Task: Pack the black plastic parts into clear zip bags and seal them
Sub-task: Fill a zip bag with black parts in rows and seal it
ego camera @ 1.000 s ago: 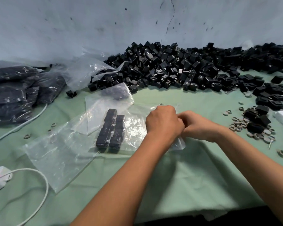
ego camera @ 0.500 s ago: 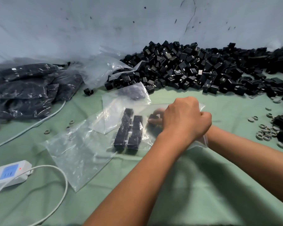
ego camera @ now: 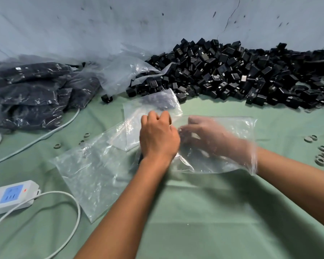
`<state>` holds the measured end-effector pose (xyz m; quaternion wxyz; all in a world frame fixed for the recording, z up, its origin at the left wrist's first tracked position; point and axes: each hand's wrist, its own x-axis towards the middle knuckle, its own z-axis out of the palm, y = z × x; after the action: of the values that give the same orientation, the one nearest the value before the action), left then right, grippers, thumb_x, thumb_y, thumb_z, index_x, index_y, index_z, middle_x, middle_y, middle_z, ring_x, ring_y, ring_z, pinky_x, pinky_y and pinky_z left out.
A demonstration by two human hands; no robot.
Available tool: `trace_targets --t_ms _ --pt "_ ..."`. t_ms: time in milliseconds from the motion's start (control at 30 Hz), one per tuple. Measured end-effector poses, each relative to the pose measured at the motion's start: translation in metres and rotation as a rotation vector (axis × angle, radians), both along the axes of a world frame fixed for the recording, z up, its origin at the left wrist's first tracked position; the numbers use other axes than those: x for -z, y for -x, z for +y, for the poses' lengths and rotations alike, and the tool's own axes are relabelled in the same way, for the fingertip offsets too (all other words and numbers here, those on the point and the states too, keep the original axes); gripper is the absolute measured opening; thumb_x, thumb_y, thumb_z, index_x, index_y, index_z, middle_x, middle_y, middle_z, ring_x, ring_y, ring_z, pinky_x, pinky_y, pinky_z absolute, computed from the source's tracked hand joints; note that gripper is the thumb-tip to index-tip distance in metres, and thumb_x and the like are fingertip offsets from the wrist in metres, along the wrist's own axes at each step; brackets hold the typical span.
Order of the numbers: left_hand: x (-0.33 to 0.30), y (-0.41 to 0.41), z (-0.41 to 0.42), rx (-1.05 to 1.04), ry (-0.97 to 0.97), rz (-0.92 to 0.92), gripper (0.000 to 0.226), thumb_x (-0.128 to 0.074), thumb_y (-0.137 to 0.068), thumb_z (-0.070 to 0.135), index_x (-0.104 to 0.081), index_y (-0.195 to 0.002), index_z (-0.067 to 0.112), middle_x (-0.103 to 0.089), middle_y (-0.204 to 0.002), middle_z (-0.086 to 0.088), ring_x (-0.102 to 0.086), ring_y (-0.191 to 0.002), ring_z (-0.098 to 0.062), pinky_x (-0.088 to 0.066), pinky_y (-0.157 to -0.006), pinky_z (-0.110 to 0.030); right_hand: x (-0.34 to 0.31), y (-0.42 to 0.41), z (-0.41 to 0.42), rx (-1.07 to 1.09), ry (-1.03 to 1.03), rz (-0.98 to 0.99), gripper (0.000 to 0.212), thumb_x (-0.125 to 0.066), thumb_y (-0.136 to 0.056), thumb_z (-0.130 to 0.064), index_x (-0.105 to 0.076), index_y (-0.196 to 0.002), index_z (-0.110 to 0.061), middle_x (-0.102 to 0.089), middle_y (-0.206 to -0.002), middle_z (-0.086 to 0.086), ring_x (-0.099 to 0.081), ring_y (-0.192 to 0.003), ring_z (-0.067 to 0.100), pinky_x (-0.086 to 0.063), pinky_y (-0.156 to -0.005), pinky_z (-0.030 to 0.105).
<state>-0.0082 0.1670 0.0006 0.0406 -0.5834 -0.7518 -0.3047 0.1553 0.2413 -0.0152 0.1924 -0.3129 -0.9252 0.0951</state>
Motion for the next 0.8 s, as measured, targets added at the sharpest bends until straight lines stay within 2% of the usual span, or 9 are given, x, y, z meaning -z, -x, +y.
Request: trace_targets --t_ms 67,133,233,300,367,467,600,667,800 --pt "0.009 0.015 0.002 0.016 0.114 0.083 0.022 -0.056 -0.096 0.039 -0.061 -0.111 0.023 -0.052 -0.115 -0.006 -0.042 -0.110 -0.026 -0.042 -0.090 -0.036 0.002 0.005 0.006 0.054 0.047 0.031 0.029 -0.067 -0.093 -0.018 -0.075 -0.121 -0.022 -0.071 -0.111 0.001 -0.063 -0.099 0.017 -0.052 -0.089 0.035" --pt "0.017 0.019 0.002 0.052 0.147 0.115 0.023 -0.054 -0.097 0.044 -0.059 -0.110 0.025 -0.046 -0.113 -0.004 -0.039 -0.110 -0.027 -0.040 -0.094 -0.038 0.006 0.013 0.004 0.054 0.068 0.124 0.027 -0.065 -0.095 -0.013 -0.077 -0.117 -0.023 -0.073 -0.106 -0.008 -0.068 -0.098 0.014 -0.056 -0.088 0.034" --pt "0.026 0.020 0.001 0.044 0.115 0.115 0.021 -0.053 -0.096 0.044 -0.057 -0.105 0.026 -0.044 -0.110 -0.002 -0.038 -0.105 -0.025 -0.037 -0.091 -0.038 0.016 0.019 -0.009 0.045 0.003 0.176 0.027 -0.062 -0.100 -0.015 -0.076 -0.115 -0.031 -0.069 -0.090 -0.026 -0.069 -0.079 -0.002 -0.057 -0.071 0.015" --pt "0.028 0.022 0.001 0.041 0.112 0.104 0.021 -0.053 -0.095 0.045 -0.056 -0.105 0.027 -0.044 -0.110 -0.002 -0.038 -0.105 -0.024 -0.038 -0.091 -0.038 0.015 0.019 -0.019 0.037 -0.079 0.157 0.023 -0.063 -0.095 -0.022 -0.076 -0.112 -0.031 -0.068 -0.087 -0.021 -0.064 -0.067 -0.003 -0.057 -0.063 0.015" --pt "0.028 0.022 0.001 0.041 0.114 0.096 0.022 -0.053 -0.094 0.046 -0.055 -0.106 0.029 -0.043 -0.110 -0.001 -0.037 -0.105 -0.023 -0.039 -0.091 -0.038 0.014 0.016 -0.021 0.068 -0.017 0.215 0.027 -0.060 -0.092 -0.026 -0.075 -0.115 -0.030 -0.069 -0.091 -0.014 -0.064 -0.068 -0.002 -0.059 -0.062 0.017" --pt "0.028 0.021 0.000 0.041 0.116 0.095 0.022 -0.052 -0.093 0.046 -0.053 -0.106 0.028 -0.043 -0.111 -0.001 -0.037 -0.105 -0.023 -0.039 -0.091 -0.038 0.011 0.018 -0.025 0.074 -0.016 0.204 0.031 -0.055 -0.093 -0.026 -0.073 -0.119 -0.027 -0.072 -0.097 -0.011 -0.067 -0.073 0.002 -0.061 -0.067 0.022" --pt "0.026 0.020 -0.001 0.012 0.141 0.092 0.029 -0.051 -0.092 0.048 -0.052 -0.107 0.023 -0.044 -0.114 -0.003 -0.038 -0.109 -0.025 -0.040 -0.093 -0.039 0.011 0.019 -0.022 0.057 -0.044 0.189 0.035 -0.051 -0.091 -0.026 -0.073 -0.118 -0.024 -0.073 -0.105 -0.010 -0.068 -0.080 0.004 -0.060 -0.077 0.020" --pt "0.025 0.019 -0.001 -0.014 0.154 0.086 0.036 -0.052 -0.090 0.049 -0.051 -0.110 0.018 -0.045 -0.117 -0.005 -0.039 -0.112 -0.027 -0.039 -0.095 -0.040 0.013 0.019 -0.019 0.062 -0.059 0.188 0.033 -0.054 -0.089 -0.024 -0.074 -0.115 -0.022 -0.072 -0.110 -0.010 -0.067 -0.083 0.005 -0.061 -0.079 0.025" --pt "0.021 0.017 -0.001 -0.034 0.185 0.092 0.041 -0.050 -0.090 0.049 -0.049 -0.114 0.016 -0.047 -0.123 -0.007 -0.040 -0.118 -0.029 -0.040 -0.098 -0.042 0.018 0.017 -0.016 0.084 -0.072 0.171 0.036 -0.067 -0.093 -0.017 -0.070 -0.128 -0.025 -0.069 -0.109 -0.007 -0.067 -0.078 0.011 -0.062 -0.075 0.031"
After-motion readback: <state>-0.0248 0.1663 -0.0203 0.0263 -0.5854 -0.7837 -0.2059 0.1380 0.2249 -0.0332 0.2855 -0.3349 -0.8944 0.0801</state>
